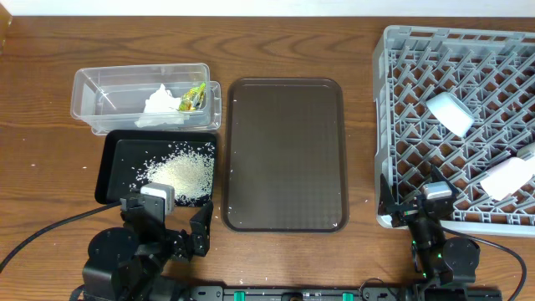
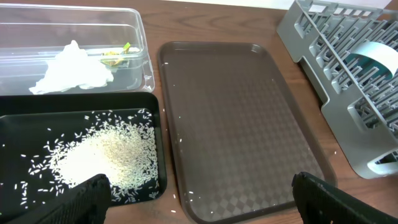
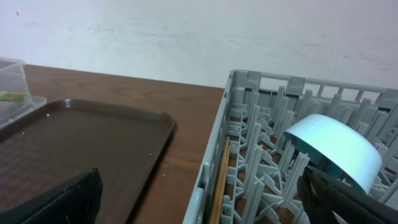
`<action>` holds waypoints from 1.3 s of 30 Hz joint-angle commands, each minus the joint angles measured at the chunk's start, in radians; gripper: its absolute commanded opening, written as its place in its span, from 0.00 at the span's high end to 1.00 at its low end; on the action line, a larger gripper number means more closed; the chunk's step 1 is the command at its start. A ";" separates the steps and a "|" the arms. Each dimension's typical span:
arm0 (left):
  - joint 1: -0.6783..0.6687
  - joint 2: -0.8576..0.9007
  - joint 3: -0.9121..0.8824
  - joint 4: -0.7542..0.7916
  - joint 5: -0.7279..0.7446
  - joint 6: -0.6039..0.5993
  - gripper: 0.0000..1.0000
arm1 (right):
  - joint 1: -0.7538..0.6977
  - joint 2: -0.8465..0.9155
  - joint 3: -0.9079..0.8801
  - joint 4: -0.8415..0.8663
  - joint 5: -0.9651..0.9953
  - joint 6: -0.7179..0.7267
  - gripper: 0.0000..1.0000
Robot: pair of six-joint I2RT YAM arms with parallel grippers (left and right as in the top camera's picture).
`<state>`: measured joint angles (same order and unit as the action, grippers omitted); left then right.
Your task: Sort waste into correct bins and load items into the dishwasher rack
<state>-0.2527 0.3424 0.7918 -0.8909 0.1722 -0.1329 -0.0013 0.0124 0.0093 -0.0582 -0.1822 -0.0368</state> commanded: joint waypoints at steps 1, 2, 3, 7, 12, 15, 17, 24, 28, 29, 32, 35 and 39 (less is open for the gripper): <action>-0.002 -0.004 0.001 0.003 -0.012 0.009 0.05 | 0.014 -0.006 -0.004 -0.001 0.010 -0.013 0.01; -0.002 -0.004 0.001 0.003 -0.012 0.008 0.05 | 0.014 -0.006 -0.004 -0.001 0.010 -0.013 0.01; -0.002 -0.004 0.001 0.003 -0.012 0.008 0.05 | 0.014 -0.006 -0.004 -0.001 0.010 -0.013 0.01; -0.002 -0.004 0.001 0.003 -0.012 0.008 0.05 | 0.014 -0.006 -0.004 -0.001 0.010 -0.013 0.01; -0.002 -0.004 0.001 0.003 -0.012 0.009 0.05 | 0.014 -0.006 -0.004 -0.001 0.010 -0.013 0.01; -0.002 -0.004 0.001 0.003 -0.012 0.008 0.05 | 0.014 -0.006 -0.004 -0.001 0.010 -0.013 0.01; -0.002 -0.004 0.001 0.003 -0.012 0.008 0.04 | 0.014 -0.006 -0.004 -0.001 0.010 -0.013 0.01; -0.002 -0.004 0.001 0.004 -0.020 0.008 0.05 | 0.014 -0.006 -0.004 -0.001 0.010 -0.013 0.01; 0.004 -0.009 -0.002 -0.043 -0.054 0.009 0.04 | 0.014 -0.007 -0.004 -0.001 0.010 -0.013 0.01; 0.019 -0.013 -0.006 -0.051 -0.053 0.009 0.04 | 0.014 -0.006 -0.004 -0.001 0.010 -0.013 0.01; 0.079 -0.026 -0.046 -0.029 -0.053 0.009 0.04 | 0.014 -0.006 -0.004 -0.001 0.010 -0.013 0.01; 0.124 -0.061 -0.112 0.009 -0.054 0.009 0.04 | 0.014 -0.006 -0.004 -0.001 0.010 -0.013 0.01; 0.160 -0.150 -0.268 0.132 -0.054 0.009 0.04 | 0.014 -0.006 -0.004 -0.001 0.010 -0.013 0.01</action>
<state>-0.1169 0.2481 0.6117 -0.8074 0.1276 -0.1326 -0.0013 0.0120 0.0093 -0.0582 -0.1818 -0.0376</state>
